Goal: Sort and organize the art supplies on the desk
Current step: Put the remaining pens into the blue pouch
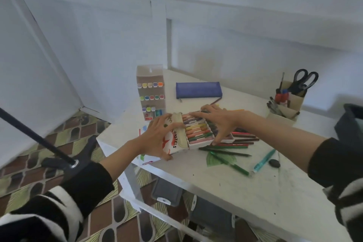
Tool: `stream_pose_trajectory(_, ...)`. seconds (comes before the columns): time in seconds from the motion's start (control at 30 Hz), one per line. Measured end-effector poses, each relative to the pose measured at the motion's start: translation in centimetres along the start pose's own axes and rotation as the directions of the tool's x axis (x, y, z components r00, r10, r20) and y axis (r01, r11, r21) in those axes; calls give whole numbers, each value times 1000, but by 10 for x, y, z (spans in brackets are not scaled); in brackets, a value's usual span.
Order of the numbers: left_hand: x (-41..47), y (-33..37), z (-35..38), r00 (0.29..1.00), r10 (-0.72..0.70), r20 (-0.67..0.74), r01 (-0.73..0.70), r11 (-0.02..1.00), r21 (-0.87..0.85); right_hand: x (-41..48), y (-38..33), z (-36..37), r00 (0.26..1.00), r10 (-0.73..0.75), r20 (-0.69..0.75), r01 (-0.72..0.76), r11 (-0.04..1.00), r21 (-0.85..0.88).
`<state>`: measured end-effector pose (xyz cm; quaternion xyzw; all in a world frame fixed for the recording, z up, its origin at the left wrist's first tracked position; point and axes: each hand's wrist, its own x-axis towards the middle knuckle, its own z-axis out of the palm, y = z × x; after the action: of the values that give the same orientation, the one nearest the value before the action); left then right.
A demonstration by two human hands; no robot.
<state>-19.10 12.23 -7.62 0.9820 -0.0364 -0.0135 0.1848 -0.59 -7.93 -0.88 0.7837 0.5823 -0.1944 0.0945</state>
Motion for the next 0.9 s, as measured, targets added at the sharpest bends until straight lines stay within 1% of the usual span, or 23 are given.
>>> stream_pose_trajectory(0.07,3,0,0,1000,14,10,-14,1000,-11,-1,1,0,1000,13,26,-14,1000,14)
stream_pose_trajectory(0.2,4,1,1,999,36,14,-34,995,-98,-5,1,1,996,44,76,-50,996,78)
stream_pose_trajectory(0.37,4,0,-1,999,42,4,-40,982,-185,-6,2,-8,995,47,92,-59,989,132)
stream_pose_trajectory(0.53,3,-1,2,1000,28,2,-27,979,-203,-3,3,-11,988,78,131,-88,993,76)
stream_pose_trajectory(0.7,5,-1,7,1000,12,-29,-17,985,-171,-4,-1,-9,995,87,41,-83,992,-94)
stream_pose_trajectory(0.77,7,0,7,1000,15,-19,-18,983,-184,-5,-2,-12,995,95,34,-89,984,-152)
stream_pose_trajectory(0.9,10,0,5,1000,14,6,-12,987,-160,-5,-4,-14,991,125,54,-114,978,-174)
